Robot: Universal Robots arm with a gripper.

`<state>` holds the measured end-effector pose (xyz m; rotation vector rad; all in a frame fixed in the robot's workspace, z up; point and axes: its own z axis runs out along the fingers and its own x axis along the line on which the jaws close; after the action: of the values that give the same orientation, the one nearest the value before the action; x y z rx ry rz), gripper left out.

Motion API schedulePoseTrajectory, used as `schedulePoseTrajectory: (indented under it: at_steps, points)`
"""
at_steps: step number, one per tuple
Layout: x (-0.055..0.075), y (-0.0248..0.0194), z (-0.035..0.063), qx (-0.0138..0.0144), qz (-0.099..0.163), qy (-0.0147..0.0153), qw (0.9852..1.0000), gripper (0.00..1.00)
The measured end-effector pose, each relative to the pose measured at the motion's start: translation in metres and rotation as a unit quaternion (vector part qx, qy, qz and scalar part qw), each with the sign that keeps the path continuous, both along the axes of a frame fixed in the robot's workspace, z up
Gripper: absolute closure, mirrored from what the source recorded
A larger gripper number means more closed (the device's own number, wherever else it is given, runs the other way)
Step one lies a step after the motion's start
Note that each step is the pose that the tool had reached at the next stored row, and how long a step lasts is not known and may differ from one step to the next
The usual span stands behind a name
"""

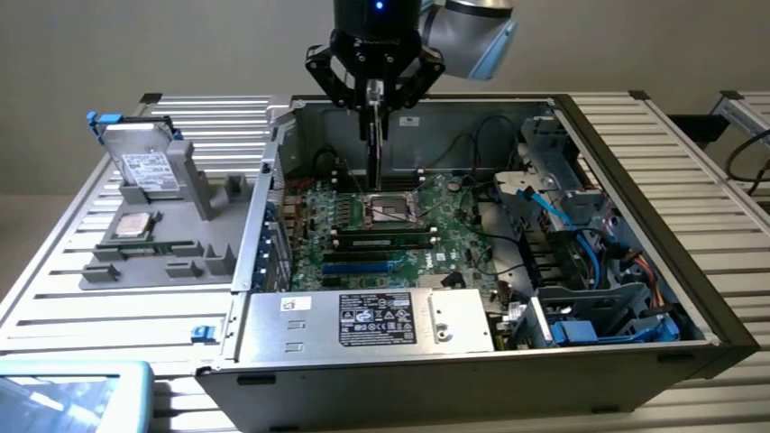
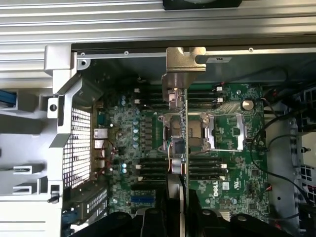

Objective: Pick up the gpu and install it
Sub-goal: 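Pick up the gpu and move the gpu toward the slot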

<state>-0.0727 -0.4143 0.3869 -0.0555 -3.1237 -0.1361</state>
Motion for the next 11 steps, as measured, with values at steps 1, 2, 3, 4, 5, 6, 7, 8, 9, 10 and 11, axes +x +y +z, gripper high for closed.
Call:
schedulePoseTrajectory:
  at_steps: [1,2,3,4,5,6,7,8,9,10,11]
  points:
    - [0.001,-0.0012,-0.0006,0.0001,0.0,-0.0001,1.0,0.72]
    - [0.002,-0.0012,-0.0015,0.0,0.001,0.0,1.0,0.72]
    - [0.005,-0.0012,-0.0026,0.0,0.001,0.0,1.0,0.72]
    - [0.007,-0.0013,-0.0038,0.0,0.002,0.0,1.0,0.72]
    - [0.01,-0.0013,-0.0051,0.0,0.002,0.0001,1.0,0.72]
    - [0.013,-0.0012,-0.0064,0.0,0.002,0.0004,1.0,0.72]
    - [0.016,-0.001,-0.0081,0.0,0.003,0.0007,1.0,0.72]
    - [0.019,-0.0007,-0.0097,0.0,0.003,0.0012,1.0,0.72]
    - [0.021,-0.0003,-0.0113,0.0,0.003,0.0014,1.0,0.72]
    - [0.023,0.0002,-0.0128,0.0,0.004,0.0016,1.0,0.72]
    - [0.024,0.0006,-0.0137,0.0001,0.005,0.0015,1.0,0.72]
